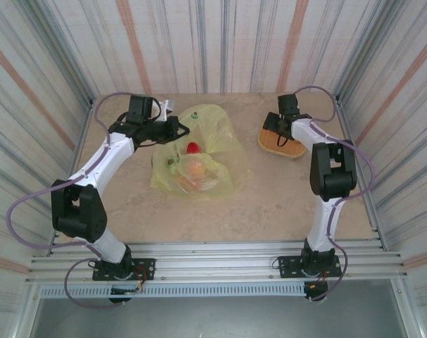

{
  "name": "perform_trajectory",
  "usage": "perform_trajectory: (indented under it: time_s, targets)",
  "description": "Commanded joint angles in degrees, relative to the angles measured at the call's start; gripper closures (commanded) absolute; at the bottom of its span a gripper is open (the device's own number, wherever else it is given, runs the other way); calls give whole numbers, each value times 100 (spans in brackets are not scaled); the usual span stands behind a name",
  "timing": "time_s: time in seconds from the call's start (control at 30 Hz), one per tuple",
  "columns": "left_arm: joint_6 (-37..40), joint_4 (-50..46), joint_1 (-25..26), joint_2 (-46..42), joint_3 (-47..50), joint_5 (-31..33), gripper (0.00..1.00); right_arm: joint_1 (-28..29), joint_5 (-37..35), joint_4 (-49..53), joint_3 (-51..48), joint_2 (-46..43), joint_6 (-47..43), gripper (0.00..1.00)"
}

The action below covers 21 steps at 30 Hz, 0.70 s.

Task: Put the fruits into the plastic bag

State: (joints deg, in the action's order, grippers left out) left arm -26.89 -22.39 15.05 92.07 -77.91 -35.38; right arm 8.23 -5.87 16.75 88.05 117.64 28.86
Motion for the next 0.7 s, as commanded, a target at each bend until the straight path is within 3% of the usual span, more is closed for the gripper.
perform_trajectory:
  time_s: [0.0, 0.67]
  targets:
    - [-35, 51, 7, 21, -62, -145, 100, -14, -270, 228, 418, 344, 403, 15]
    - [-105, 60, -28, 83, -76, -259, 100, -10, -483, 486, 1362, 1267, 552, 23]
